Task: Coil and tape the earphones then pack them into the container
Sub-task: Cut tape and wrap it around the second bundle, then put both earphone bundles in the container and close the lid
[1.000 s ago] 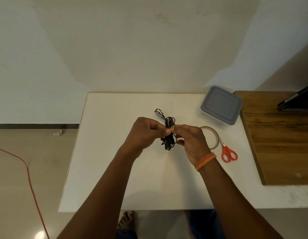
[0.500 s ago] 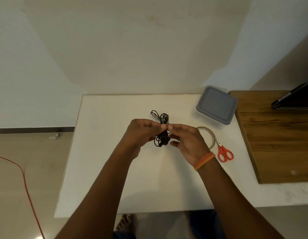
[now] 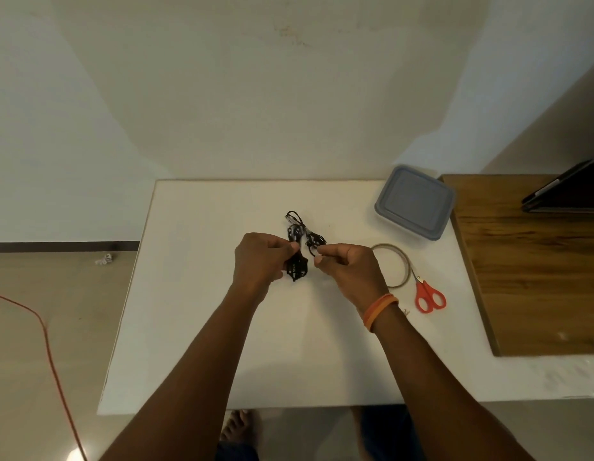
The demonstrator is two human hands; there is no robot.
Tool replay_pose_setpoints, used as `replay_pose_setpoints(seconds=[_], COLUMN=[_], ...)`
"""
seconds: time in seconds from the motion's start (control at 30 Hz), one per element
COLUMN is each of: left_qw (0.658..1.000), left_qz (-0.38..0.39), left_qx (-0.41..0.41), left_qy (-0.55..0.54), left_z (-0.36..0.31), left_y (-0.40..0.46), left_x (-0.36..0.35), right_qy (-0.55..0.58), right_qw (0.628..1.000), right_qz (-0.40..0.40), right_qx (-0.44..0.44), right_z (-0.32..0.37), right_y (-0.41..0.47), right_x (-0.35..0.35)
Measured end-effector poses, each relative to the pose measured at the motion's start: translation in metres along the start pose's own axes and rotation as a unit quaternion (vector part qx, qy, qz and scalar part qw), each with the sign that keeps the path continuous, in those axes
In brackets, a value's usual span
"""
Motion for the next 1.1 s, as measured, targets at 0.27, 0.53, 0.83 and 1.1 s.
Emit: replay_pose_setpoints(seconds=[0.27, 0.53, 0.83, 1.1], left_qw=[0.958, 0.954, 0.996, 0.981], left_qz=[-0.139, -0.105, -0.042, -0.137], left_qx=[0.165, 0.189, 0.074, -0.003], left_qy=[-0.189, -0.208, -0.037, 0.139], left_z=[0.019, 0.013, 0.015, 0.015], left_y=[0.020, 0.024, 0.015, 0.019], left_x=[0.013, 0.021, 0.018, 0.023], right_qy=[-0.144, -0.181, -0.182, -0.135], right_qw=[0.987, 0.967, 0.972, 0.974], right_qz=[-0.049, -0.107, -0.031, -0.065], right_qx=[0.048, 0.142, 0.143, 0.168], right_z=[-0.010, 0.001, -0.001, 0.008], right_y=[0.004, 0.019, 0.025, 0.025], right_x=[-0.009, -0.028, -0.058, -0.025])
Point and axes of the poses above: each hand's wrist, its own y-axis towards the middle knuckle, its own x-axis out of the back of the hand, z = x × y, the point moved 2 cm from there along y, towards the middle knuckle, and after that the axes turned 6 degrees about -z, right-handed, at the moved point
